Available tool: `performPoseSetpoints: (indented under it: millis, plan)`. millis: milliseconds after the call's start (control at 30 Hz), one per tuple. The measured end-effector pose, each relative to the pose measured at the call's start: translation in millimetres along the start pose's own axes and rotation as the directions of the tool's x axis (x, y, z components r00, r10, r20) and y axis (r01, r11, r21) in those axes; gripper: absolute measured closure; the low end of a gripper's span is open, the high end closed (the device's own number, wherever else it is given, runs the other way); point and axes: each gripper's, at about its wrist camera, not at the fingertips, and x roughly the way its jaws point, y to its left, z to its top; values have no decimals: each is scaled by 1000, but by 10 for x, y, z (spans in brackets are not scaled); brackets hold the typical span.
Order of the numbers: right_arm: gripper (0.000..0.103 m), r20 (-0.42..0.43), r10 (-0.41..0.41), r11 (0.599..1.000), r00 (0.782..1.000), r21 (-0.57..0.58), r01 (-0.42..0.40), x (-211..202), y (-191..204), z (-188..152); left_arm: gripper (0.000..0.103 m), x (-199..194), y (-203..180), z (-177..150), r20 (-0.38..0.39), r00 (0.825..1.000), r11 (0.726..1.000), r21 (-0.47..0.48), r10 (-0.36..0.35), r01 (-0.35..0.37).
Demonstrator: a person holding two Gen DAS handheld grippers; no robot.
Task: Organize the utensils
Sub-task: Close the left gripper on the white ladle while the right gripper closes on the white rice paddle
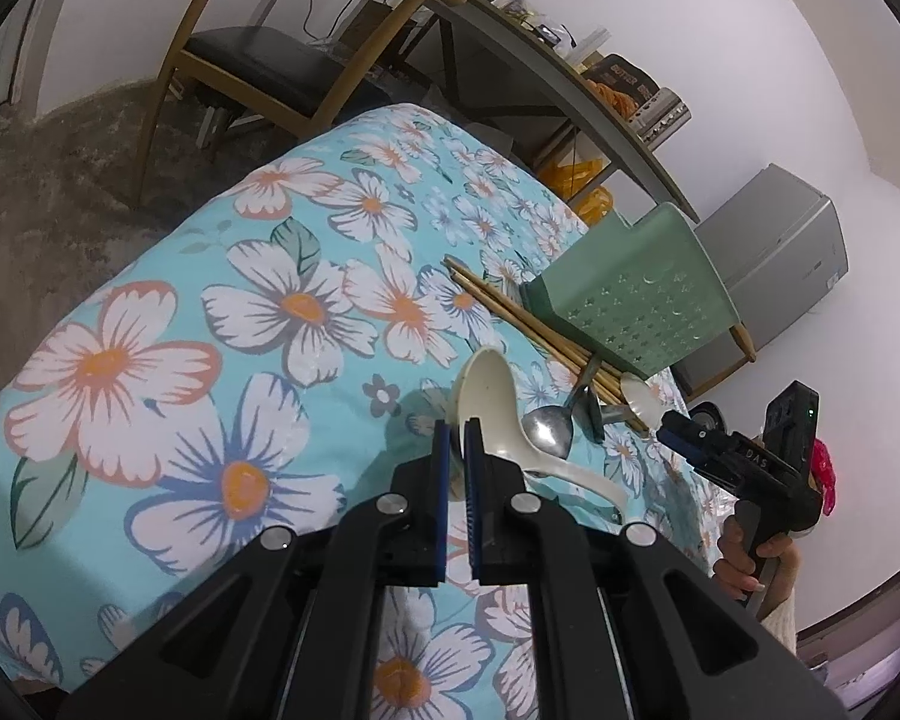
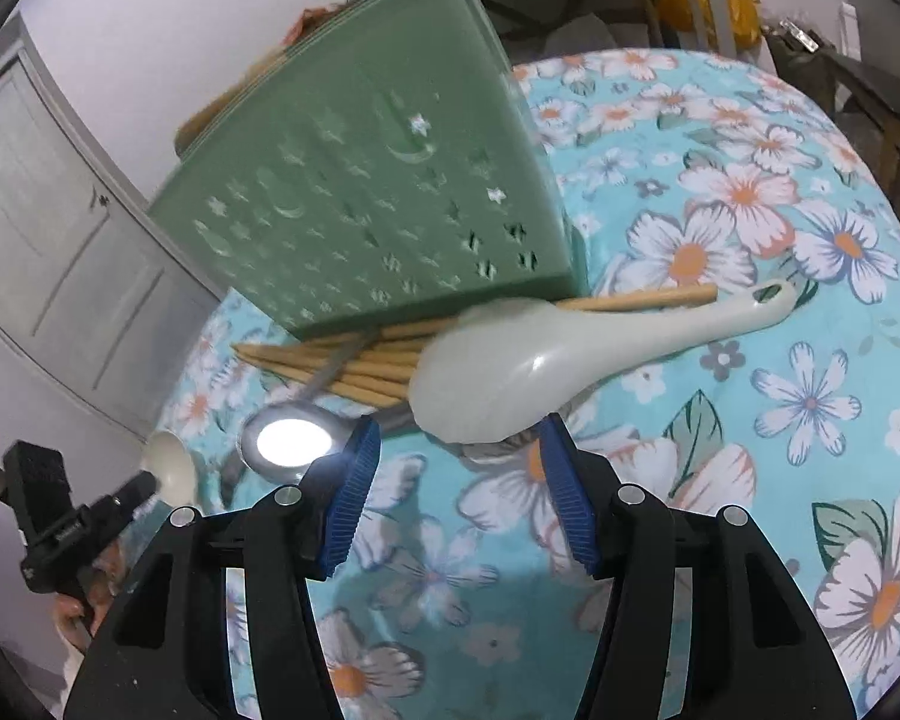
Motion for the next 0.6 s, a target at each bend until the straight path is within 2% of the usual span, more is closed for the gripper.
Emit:
performPoseSetpoints:
  millis: [133,200,233,267,333,367,433,467,533,567,600]
  plan:
    - [49,60,48,998,997,42,-50,-83,1,122,99,-14,-8,-10,2,1000,1000,6,4,-4]
    - [49,84,27,999,996,36,-30,-106,10,157,99,-18,-3,-9,3,1000,1000,7,6,-6]
    - [49,79,-1,1000,997,24,-1,-98,20,171,99,-13,-2,-7,2,1000,1000,7,7,-7]
    - [49,79,-62,998,995,-2,62,-96,53,174,99,-10,3,-6,0,1000,1000,5,7,-7]
    - [49,105,-168,978,980,-106,179,-125,167,134,99,-9,14,-1,-2,1000,1000,-3,4,-4]
    - [49,139,-237,944,961,-200,262,-158,282,97,99,-12,16,2,-2,1000,1000,-6,1,-1]
    - [49,187,-279,892,942,-313,327,-199,412,7,99,-24,10,5,-2,1000,1000,-8,-7,6]
    - [49,210,-309,852,928,-373,368,-194,476,-51,99,-26,3,4,-1,1000,1000,-7,-8,8]
    - [49,228,-345,792,910,-450,413,-134,537,-140,99,-36,-12,4,3,1000,1000,-2,-10,10]
    - [49,214,-359,764,909,-492,418,-59,554,-189,99,-39,-18,3,3,1000,1000,0,-10,10]
    - [49,184,-365,754,913,-516,405,13,555,-219,99,-40,-22,2,3,1000,1000,1,-11,11]
